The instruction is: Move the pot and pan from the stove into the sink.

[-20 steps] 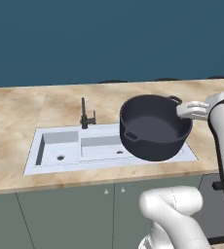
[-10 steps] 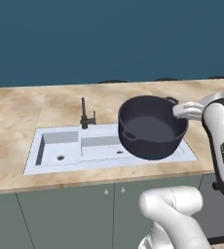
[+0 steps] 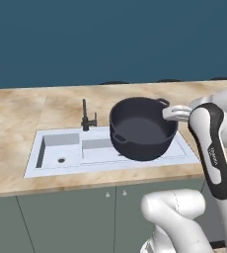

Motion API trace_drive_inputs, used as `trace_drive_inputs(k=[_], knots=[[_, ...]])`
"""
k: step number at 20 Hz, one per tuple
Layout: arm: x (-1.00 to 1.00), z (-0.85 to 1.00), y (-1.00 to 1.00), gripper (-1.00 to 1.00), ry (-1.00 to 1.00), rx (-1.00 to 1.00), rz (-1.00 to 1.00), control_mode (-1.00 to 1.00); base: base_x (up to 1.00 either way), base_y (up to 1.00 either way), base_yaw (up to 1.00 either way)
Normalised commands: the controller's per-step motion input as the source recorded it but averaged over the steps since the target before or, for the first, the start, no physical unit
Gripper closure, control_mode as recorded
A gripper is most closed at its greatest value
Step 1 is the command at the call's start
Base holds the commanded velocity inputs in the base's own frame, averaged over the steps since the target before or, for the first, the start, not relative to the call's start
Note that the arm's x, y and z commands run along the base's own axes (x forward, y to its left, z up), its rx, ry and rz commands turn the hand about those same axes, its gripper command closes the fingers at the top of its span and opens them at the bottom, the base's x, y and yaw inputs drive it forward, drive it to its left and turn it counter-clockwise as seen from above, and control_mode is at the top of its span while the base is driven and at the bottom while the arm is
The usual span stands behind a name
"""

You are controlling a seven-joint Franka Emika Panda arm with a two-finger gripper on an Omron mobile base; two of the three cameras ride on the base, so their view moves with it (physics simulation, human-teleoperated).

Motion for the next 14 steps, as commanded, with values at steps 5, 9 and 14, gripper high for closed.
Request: trace_drive_inputs(k=[5, 9, 14], knots=[[0.31, -0.03, 0.2, 1.0, 0.0, 0.02, -0.01, -1.0, 0.0, 0.0, 0.0], [0.35, -0.11, 0.0, 1.0, 0.0, 0.01, 0.0, -1.0, 0.0, 0.0, 0.0], [0.26, -0.17, 0.02, 1.0, 0.0, 0.0, 0.0, -1.0, 0.0, 0.0, 0.0]])
